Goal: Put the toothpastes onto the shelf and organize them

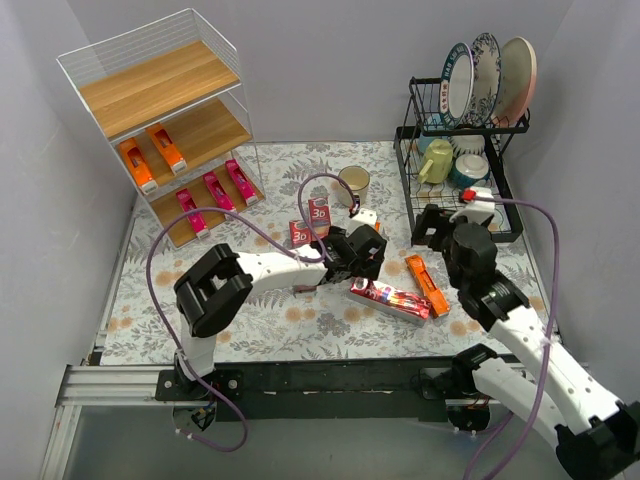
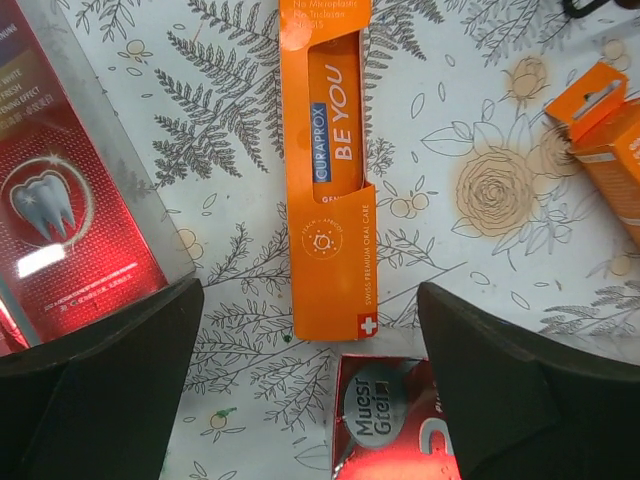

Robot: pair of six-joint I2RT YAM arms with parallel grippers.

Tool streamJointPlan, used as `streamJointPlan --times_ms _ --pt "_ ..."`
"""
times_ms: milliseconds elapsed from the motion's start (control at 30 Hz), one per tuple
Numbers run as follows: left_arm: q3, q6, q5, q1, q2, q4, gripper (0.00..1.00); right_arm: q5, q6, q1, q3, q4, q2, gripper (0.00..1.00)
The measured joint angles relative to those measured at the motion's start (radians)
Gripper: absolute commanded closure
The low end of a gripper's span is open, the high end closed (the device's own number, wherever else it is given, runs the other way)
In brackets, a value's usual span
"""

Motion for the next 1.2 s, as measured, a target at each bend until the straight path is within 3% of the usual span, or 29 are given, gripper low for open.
streamJointPlan --times_ms 300,1000,1200 --pt "0.029 -0.034 -0.047 -0.005 0.109 0.003 0.31 0.064 -0.069 -0.004 -0.101 0.018 -0.212 0.06" --pt "0.063 -0.119 -0.060 -0.027 0.149 -0.029 0.66 0.066 -0.098 -0.005 -0.137 0.035 -0.234 0.08" --pt "0.094 -0.130 -0.078 -0.034 0.080 -0.156 0.66 0.066 -0.102 -0.005 -0.137 0.041 -0.253 0.08"
